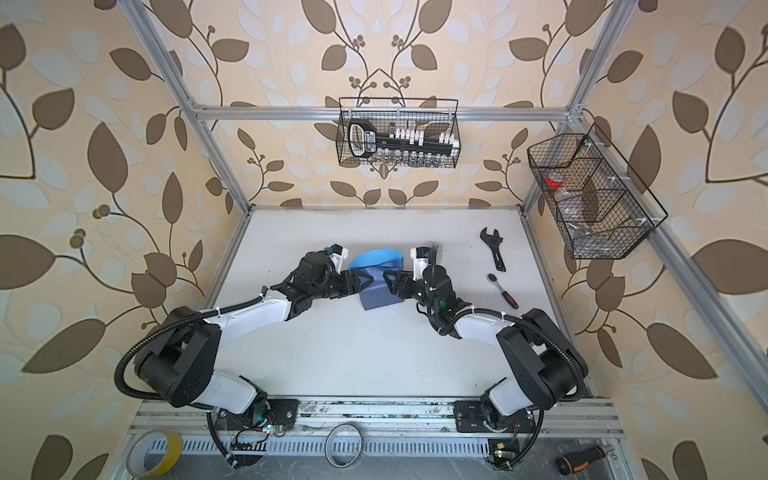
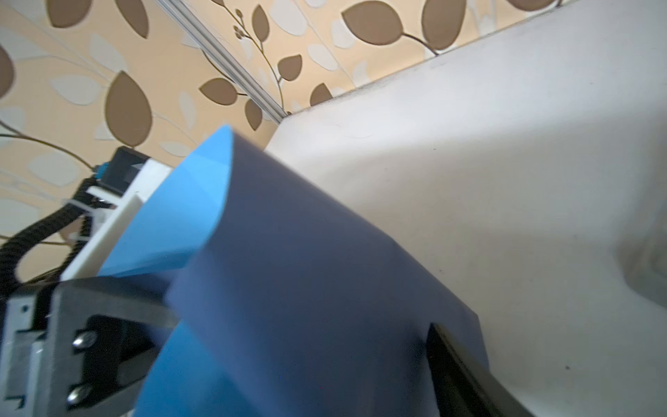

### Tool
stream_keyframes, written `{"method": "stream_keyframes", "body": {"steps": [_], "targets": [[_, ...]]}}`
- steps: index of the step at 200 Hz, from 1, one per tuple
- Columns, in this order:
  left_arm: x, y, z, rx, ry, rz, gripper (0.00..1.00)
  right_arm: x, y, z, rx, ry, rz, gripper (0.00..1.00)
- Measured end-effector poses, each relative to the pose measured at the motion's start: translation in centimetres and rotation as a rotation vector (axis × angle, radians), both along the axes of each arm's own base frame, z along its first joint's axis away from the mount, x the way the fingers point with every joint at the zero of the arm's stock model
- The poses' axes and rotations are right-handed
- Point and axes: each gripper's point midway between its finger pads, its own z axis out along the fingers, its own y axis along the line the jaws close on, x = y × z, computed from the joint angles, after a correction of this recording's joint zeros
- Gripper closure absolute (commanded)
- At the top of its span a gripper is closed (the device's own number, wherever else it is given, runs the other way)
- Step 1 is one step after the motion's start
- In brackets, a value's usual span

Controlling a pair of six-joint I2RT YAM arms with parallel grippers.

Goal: Wrap the gift box in paper

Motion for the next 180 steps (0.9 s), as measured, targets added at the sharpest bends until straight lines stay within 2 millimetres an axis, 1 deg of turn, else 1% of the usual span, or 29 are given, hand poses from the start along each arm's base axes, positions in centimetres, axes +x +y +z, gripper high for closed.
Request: {"method": "stream_keyframes", "body": {"steps": [11,25,44,54,80,99,118,127,137,154,180], "targets": [[0.0,0.0,0.0,0.001,-0.001,-0.002,0.29,0.3,-0.3,-0.1,-0.029,0.003,-0.014,0.23],[0.0,0.0,-0.1,0.004,-0.001,-0.003,0.28,0.6,-0.6,-0.2,-0.057,0.008,-0.03,0.25],[-0.1,0.1,-0.3,0.019,0.002,-0.005,0.2,1.0,-1.1,-0.5,-0.084,0.019,-0.044,0.28],[0.1,0.3,-0.3,0.039,-0.001,0.0,0.18,1.0,-1.2,-0.7,-0.092,0.023,-0.048,0.3],[1.0,1.0,0.0,0.098,-0.02,0.036,0.17,1.2,-1.3,-0.8,-0.092,0.024,-0.051,0.32],[1.9,1.4,0.7,0.142,-0.045,0.056,0.19,1.1,-1.2,-0.8,-0.091,0.023,-0.05,0.33],[3.2,1.2,1.6,0.167,-0.079,0.065,0.22,1.1,-1.2,-0.8,-0.089,0.022,-0.046,0.33],[3.6,1.1,1.7,0.175,-0.088,0.067,0.24,1.1,-1.1,-0.8,-0.088,0.022,-0.043,0.33],[3.9,1.2,1.5,0.192,-0.092,0.071,0.26,1.1,-1.1,-0.8,-0.088,0.022,-0.043,0.33],[3.8,1.4,0.6,0.22,-0.079,0.067,0.29,1.1,-1.2,-0.8,-0.091,0.021,-0.038,0.32],[3.8,1.5,0.2,0.235,-0.083,0.065,0.3,1.1,-1.4,-0.8,-0.107,0.019,-0.027,0.3]]}}
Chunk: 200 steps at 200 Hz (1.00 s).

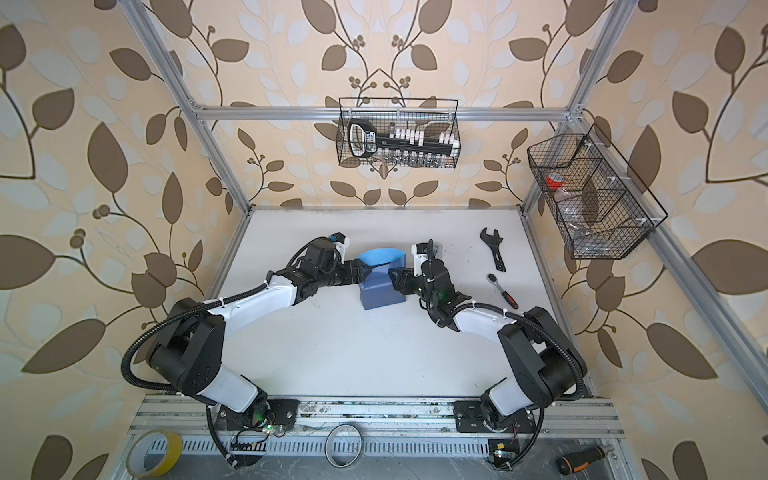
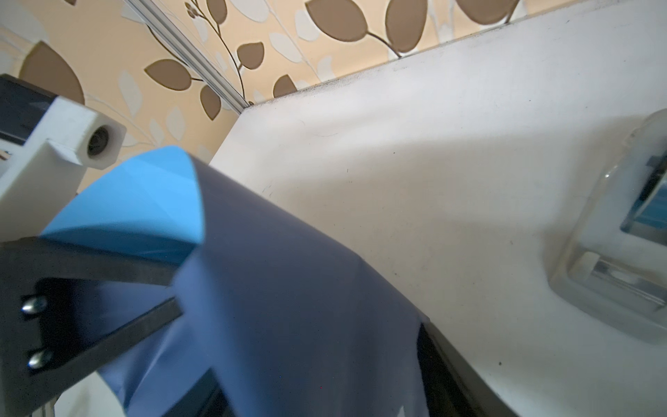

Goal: Wrap the gift box in paper

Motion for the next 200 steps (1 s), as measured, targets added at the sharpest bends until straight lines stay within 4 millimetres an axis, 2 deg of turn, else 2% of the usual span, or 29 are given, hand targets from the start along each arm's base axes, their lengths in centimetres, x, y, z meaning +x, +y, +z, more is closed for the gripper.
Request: {"method": "stream_keyframes", "body": {"steps": [70,102,124,160,176,200], "targets": [[0.3,-0.1,0.0,0.023,-0.036,-0.017,0.3,0.7,0.0,0.7,-0.095,-0.001,0.031,0.29],[0.3,-0.1,0.0,0.028,-0.042,-0.024,0.29,1.2,-0.1,0.6,-0.122,-0.003,0.041,0.33],[0.3,-0.1,0.1,0.036,-0.04,-0.029,0.24,1.4,-0.1,0.4,-0.143,-0.008,0.044,0.37],[0.3,0.1,0.3,0.061,-0.027,-0.021,0.22,1.7,-0.4,0.5,-0.173,-0.027,0.034,0.38],[-0.1,0.1,0.2,0.091,-0.028,-0.009,0.24,1.6,-0.3,0.5,-0.178,-0.03,0.036,0.38],[-0.7,-0.2,0.4,0.14,-0.05,-0.002,0.32,1.6,-0.3,0.5,-0.181,-0.031,0.033,0.38]]}}
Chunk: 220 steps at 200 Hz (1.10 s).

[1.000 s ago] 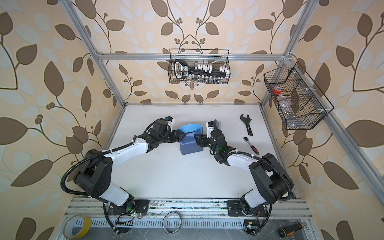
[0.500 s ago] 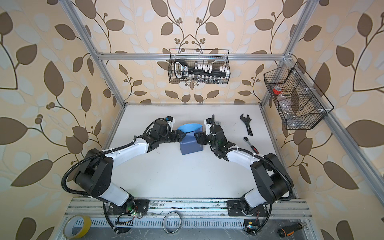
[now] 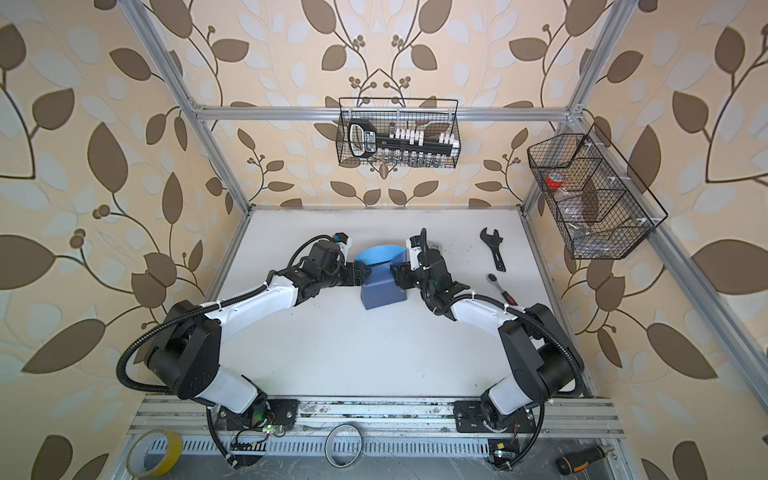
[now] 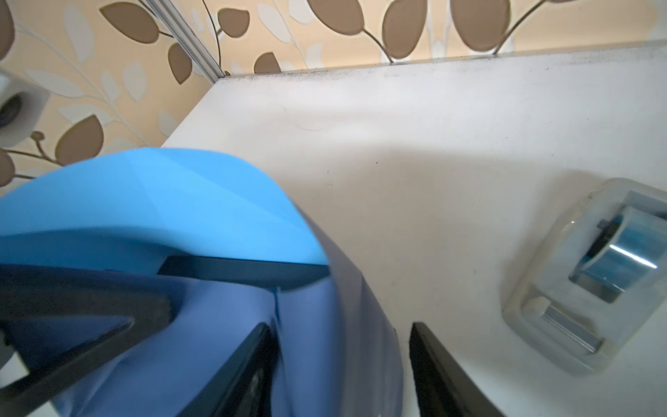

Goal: Wrap the gift box in paper

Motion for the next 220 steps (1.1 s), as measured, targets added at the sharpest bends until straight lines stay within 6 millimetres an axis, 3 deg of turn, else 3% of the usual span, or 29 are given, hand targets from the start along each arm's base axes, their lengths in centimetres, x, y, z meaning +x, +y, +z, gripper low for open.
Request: {"method": "stream_keyframes", "body": {"steps": [30,134,178,220], "targets": [[0.2,0.1,0.4,0.052,-0.033,0.014,0.43,0.0,0.1,0.0,-0.003,-0.003,-0.001,0.39],[0.6,0.5,1.1,0.242,-0.12,0.036,0.68,-0.3,0.5,0.2,-0.012,-0.013,-0.008,0.39],[1.0,0.4,1.1,0.278,-0.149,0.04,0.72,-0.7,0.1,0.4,-0.033,-0.009,-0.021,0.31],[1.6,0.3,1.1,0.284,-0.166,0.05,0.74,-0.5,-0.7,1.3,-0.088,-0.02,-0.036,0.31]]}}
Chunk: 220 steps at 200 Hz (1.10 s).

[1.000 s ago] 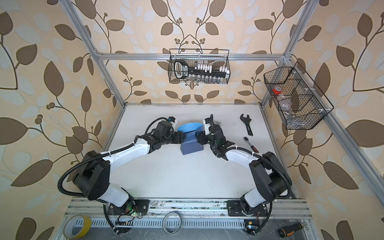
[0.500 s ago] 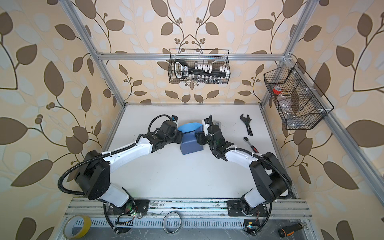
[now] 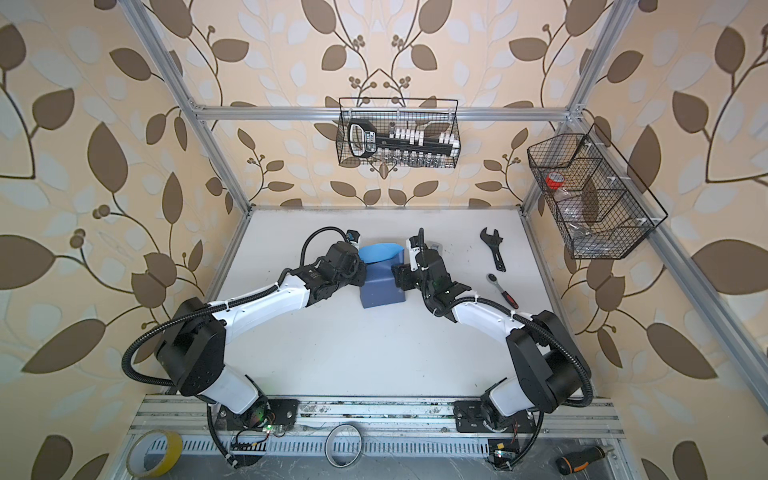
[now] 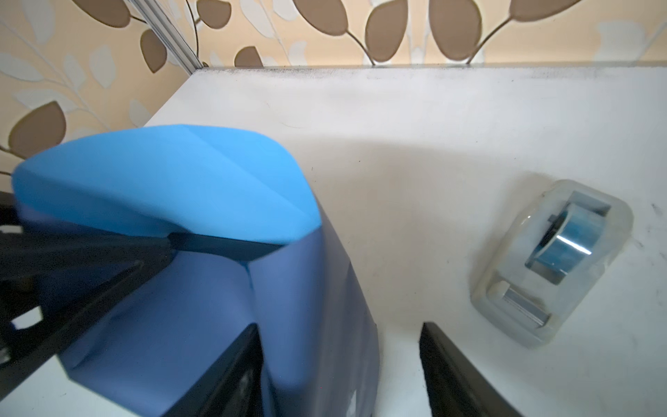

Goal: Wrap the gift box in paper

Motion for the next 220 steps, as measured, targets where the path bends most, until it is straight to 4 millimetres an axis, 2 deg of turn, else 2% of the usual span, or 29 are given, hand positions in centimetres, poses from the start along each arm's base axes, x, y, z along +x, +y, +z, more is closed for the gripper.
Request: {"method": "stream_keyframes", "body": {"steps": [42,62,89,110,133,152,173,220], "targets": [[0.4,-0.2,0.0,-0.002,-0.008,0.004,0.74,0.9,0.3,1.3,-0.026,-0.025,0.004,0.35],[0.5,-0.2,0.0,-0.002,-0.008,0.003,0.74,1.5,0.5,1.4,-0.043,-0.026,0.009,0.4],[0.5,-0.2,0.0,-0.002,-0.009,0.003,0.74,2.2,0.7,1.0,-0.075,-0.026,0.01,0.55],[0.4,-0.3,0.0,-0.004,-0.008,0.001,0.67,2.3,0.4,0.6,-0.1,-0.023,0.003,0.66],[0.4,-0.3,0.0,-0.006,-0.007,-0.001,0.62,2.1,0.1,0.1,-0.111,-0.019,-0.004,0.73],[0.3,-0.4,0.1,-0.01,-0.004,-0.007,0.62,1.8,0.1,-0.4,-0.111,-0.017,-0.007,0.73],[0.2,-0.5,0.1,-0.009,0.006,-0.013,0.69,1.6,0.3,-0.4,-0.107,-0.025,-0.007,0.73],[0.0,-0.4,0.1,0.0,0.014,-0.018,0.78,0.7,0.4,-0.3,-0.1,-0.027,-0.01,0.73]]}}
